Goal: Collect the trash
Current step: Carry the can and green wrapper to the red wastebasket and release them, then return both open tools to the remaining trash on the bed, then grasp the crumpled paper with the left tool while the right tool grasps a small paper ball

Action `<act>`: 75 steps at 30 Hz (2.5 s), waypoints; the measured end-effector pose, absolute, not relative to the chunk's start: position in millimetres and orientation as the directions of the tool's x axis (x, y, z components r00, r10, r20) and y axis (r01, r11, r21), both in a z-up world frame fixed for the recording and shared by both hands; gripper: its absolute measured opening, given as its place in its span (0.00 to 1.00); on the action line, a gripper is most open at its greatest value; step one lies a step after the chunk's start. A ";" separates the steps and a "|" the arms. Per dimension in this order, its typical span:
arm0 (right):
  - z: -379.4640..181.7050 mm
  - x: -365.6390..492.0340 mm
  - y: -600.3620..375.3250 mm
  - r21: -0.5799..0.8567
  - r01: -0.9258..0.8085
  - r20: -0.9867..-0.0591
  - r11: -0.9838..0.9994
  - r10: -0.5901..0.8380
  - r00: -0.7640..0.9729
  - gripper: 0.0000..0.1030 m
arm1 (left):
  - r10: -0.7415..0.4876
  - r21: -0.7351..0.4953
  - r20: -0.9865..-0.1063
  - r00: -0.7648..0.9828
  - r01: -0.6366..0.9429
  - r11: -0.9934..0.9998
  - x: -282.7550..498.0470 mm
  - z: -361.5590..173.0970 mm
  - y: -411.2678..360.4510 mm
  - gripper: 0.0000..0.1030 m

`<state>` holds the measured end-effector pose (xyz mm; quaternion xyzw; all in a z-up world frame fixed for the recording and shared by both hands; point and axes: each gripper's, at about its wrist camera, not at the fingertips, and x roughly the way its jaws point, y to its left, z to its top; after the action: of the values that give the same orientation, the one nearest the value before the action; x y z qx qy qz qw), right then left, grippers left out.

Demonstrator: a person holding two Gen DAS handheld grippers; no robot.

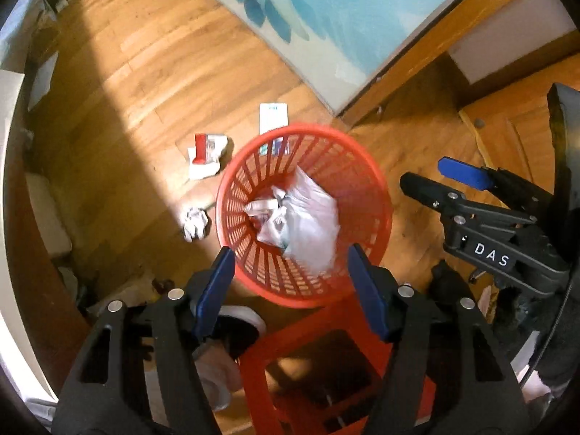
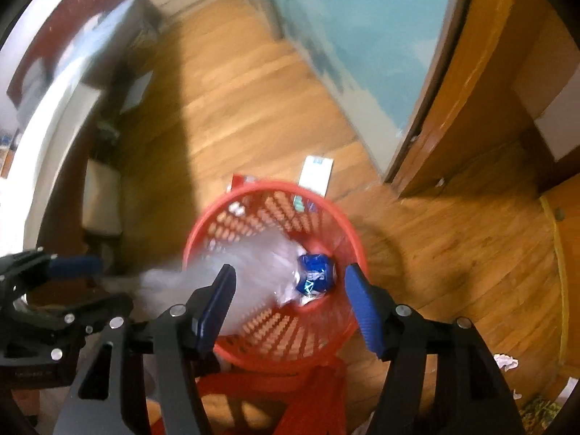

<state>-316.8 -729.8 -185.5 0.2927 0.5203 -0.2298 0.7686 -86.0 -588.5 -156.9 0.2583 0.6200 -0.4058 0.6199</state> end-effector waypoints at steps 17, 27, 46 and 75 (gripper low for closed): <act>-17.1 -205.3 -603.0 0.252 0.350 -0.725 0.902 -0.064 0.686 0.61 | -0.503 -0.140 -0.728 0.466 0.616 0.775 -10.8 30.1 -415.1 0.63; 42.1 -121.7 -414.8 0.317 0.019 -0.634 0.948 0.197 0.748 0.62 | -0.267 -0.192 -0.574 0.774 0.189 0.963 37.5 47.2 -182.3 0.63; 62.2 -50.4 -222.1 0.275 -0.147 -0.638 0.950 0.294 0.712 0.67 | -0.141 -0.332 -0.682 0.717 -0.133 0.934 168.2 -63.3 4.4 0.63; 30.1 99.3 -130.1 0.269 -0.287 -0.651 0.920 0.393 0.649 0.67 | -0.251 -0.518 -0.595 0.764 -0.125 0.846 120.6 -41.9 67.7 0.16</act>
<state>99.3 -130.1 30.1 0.0709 0.3745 0.1876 0.9053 120.6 67.7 -41.9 -0.2751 0.3420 -0.0353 0.8978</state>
